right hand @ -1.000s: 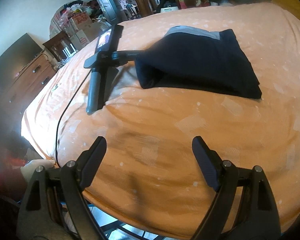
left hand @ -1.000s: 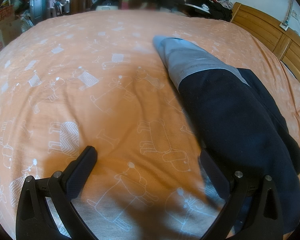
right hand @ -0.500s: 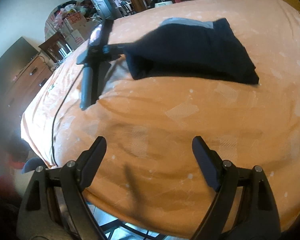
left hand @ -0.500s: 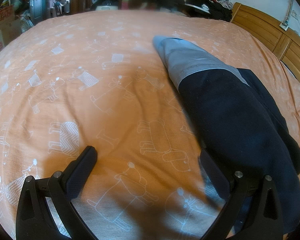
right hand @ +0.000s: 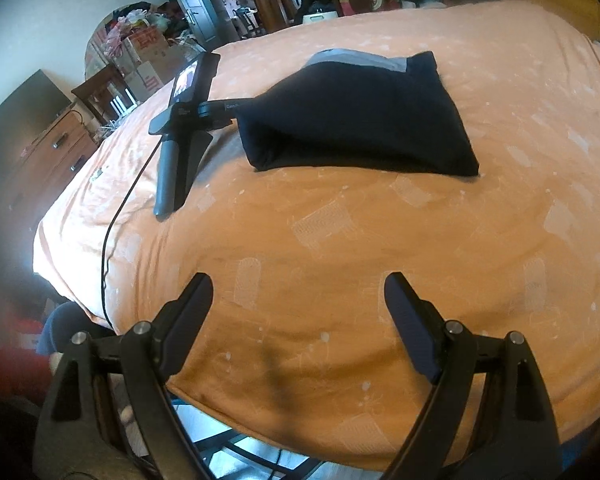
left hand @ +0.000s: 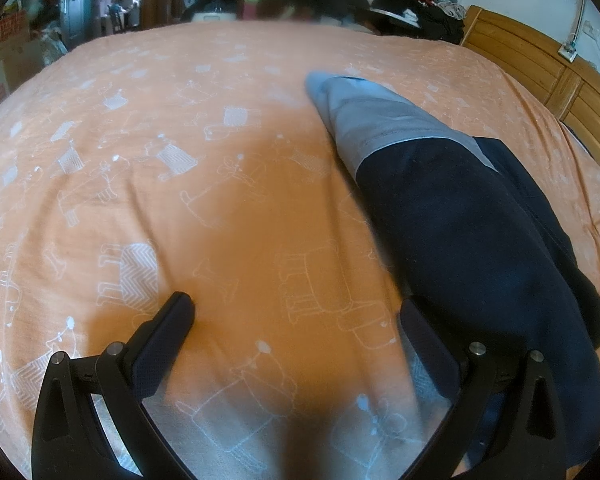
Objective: Fold small clothes
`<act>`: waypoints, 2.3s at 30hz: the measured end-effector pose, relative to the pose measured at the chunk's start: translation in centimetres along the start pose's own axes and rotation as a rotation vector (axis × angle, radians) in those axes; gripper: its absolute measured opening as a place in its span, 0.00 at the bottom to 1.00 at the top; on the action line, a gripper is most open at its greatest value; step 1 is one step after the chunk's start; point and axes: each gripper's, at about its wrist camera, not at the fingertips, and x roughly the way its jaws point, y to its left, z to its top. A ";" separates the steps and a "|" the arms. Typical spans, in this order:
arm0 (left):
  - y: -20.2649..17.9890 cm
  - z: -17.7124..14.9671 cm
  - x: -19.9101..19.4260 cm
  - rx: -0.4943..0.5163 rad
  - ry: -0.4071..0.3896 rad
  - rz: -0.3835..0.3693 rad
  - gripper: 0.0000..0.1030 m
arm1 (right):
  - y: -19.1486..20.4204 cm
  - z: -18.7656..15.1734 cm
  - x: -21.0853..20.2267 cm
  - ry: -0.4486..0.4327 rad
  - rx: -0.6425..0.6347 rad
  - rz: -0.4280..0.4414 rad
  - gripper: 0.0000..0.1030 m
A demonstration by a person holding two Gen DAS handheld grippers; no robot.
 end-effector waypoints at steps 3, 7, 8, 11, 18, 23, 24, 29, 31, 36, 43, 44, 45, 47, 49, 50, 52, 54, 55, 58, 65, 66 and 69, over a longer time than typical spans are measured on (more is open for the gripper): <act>0.1 0.0 0.0 -0.001 0.002 0.000 1.00 | -0.3 0.0 0.1 0.000 0.002 -0.002 0.84; 0.1 0.1 0.1 -0.001 0.002 0.000 1.00 | -0.7 -0.2 0.5 0.017 0.019 0.004 0.84; 0.1 0.1 0.1 -0.001 0.002 0.000 1.00 | -0.5 -0.2 0.6 0.019 0.016 0.007 0.84; 0.1 -0.1 0.0 -0.004 0.000 -0.001 1.00 | 0.0 -0.3 0.6 0.023 -0.002 0.013 0.84; -0.1 0.1 0.1 -0.003 -0.003 0.001 1.00 | -1.8 -0.4 1.2 0.021 0.021 -0.014 0.84; -0.2 0.1 0.0 -0.004 -0.003 0.001 1.00 | -3.3 1.1 1.2 0.003 0.030 -0.039 0.84; -0.2 0.1 0.0 -0.004 -0.004 0.001 1.00 | -3.7 1.6 1.4 -0.006 0.013 -0.058 0.84; -0.3 0.1 0.1 -0.004 -0.012 0.001 1.00 | -7.8 2.6 3.2 0.021 0.094 -0.137 0.86; -0.3 0.0 0.1 -0.004 -0.012 0.004 1.00 | -8.6 2.1 3.8 0.032 0.107 -0.143 0.87; 0.0 0.4 0.4 -0.018 0.016 -0.010 1.00 | -6.5 1.5 5.6 0.062 -0.041 -0.201 1.00; -0.4 -0.4 -2.9 -0.076 0.066 -0.094 1.00 | -6.8 1.9 5.9 0.099 -0.009 -0.202 1.00; -0.4 -0.8 -3.8 -0.084 0.053 -0.122 1.00 | -6.6 2.2 5.7 0.117 -0.020 -0.208 1.00; -0.6 -1.1 -5.0 -0.073 0.038 -0.127 1.00 | -6.4 2.5 5.5 0.129 -0.022 -0.217 1.00; -1.4 -1.6 -7.6 -0.067 -0.003 -0.123 1.00 | -6.2 3.3 4.1 0.120 0.001 -0.245 0.98; -2.3 -1.2 -11.6 -0.084 -0.050 -0.158 1.00 | -5.4 4.6 1.6 0.051 0.008 -0.263 0.98; -2.9 -0.6 -13.8 -0.075 -0.096 -0.152 1.00 | -4.7 5.5 0.0 0.006 -0.005 -0.279 0.98; -4.5 1.4 -20.4 -0.040 -0.247 -0.150 1.00 | -3.1 7.5 -3.3 -0.081 -0.046 -0.301 0.98; -6.8 3.1 -28.5 0.026 -0.441 -0.098 1.00 | -1.1 10.1 -7.1 -0.186 -0.089 -0.319 0.99; -7.6 3.6 -31.3 0.046 -0.510 -0.077 1.00 | 0.1 10.9 -9.2 -0.242 -0.107 -0.325 0.99; -10.4 3.4 -41.0 0.042 -0.744 -0.034 1.00 | 3.2 13.0 -15.4 -0.432 -0.149 -0.334 1.00; -12.6 -0.6 -44.5 0.006 -0.651 -0.062 1.00 | 4.9 14.2 -19.2 -0.438 -0.050 -0.317 1.00; -12.7 -1.2 -44.5 -0.002 -0.639 -0.057 1.00 | 4.7 14.4 -18.8 -0.426 -0.041 -0.326 1.00; -13.0 -2.6 -43.6 -0.036 -0.580 -0.077 1.00 | 4.7 13.8 -18.4 -0.390 -0.012 -0.373 1.00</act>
